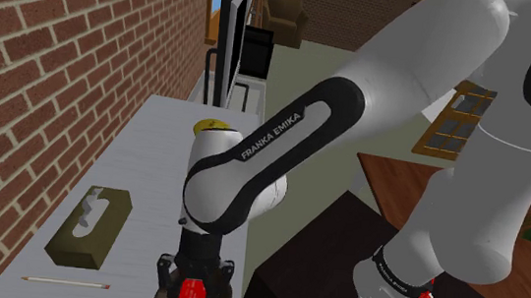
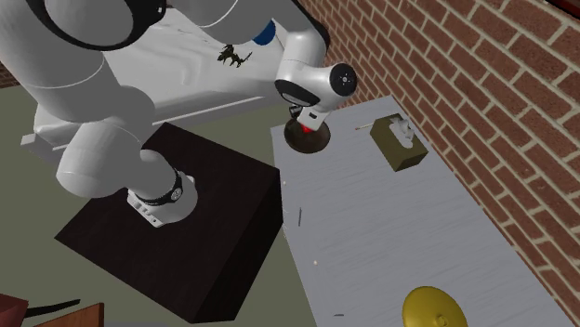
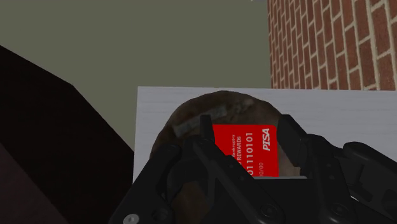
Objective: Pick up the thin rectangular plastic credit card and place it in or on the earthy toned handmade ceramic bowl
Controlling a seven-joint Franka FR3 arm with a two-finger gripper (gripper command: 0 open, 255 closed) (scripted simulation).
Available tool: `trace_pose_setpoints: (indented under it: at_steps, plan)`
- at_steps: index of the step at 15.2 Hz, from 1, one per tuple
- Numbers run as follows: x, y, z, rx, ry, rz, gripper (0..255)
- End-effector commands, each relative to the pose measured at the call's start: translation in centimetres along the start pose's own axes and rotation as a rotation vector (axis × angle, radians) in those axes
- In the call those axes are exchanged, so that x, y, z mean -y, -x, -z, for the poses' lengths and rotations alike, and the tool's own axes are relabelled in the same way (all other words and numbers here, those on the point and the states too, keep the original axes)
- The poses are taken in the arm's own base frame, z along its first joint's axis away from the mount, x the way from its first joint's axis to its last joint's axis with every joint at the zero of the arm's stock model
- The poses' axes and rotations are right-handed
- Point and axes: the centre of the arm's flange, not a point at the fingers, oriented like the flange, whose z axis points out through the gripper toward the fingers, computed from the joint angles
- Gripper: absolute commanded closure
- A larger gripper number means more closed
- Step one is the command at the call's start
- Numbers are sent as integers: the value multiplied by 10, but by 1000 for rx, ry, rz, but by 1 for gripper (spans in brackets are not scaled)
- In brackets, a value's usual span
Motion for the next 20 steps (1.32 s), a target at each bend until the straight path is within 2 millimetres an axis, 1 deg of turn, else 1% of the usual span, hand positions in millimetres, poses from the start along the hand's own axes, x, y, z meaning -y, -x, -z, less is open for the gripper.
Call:
trace_pose_setpoints:
  at_steps: [1, 10, 18, 19, 20]
  plan:
    - [0, -5, -10, 0, 0, 0, 255]
    - [0, -32, -51, 0, 0, 0, 255]
    - [0, -32, -51, 0, 0, 0, 255]
    - [0, -32, -51, 0, 0, 0, 0]
    - [0, -32, -51, 0, 0, 0, 0]
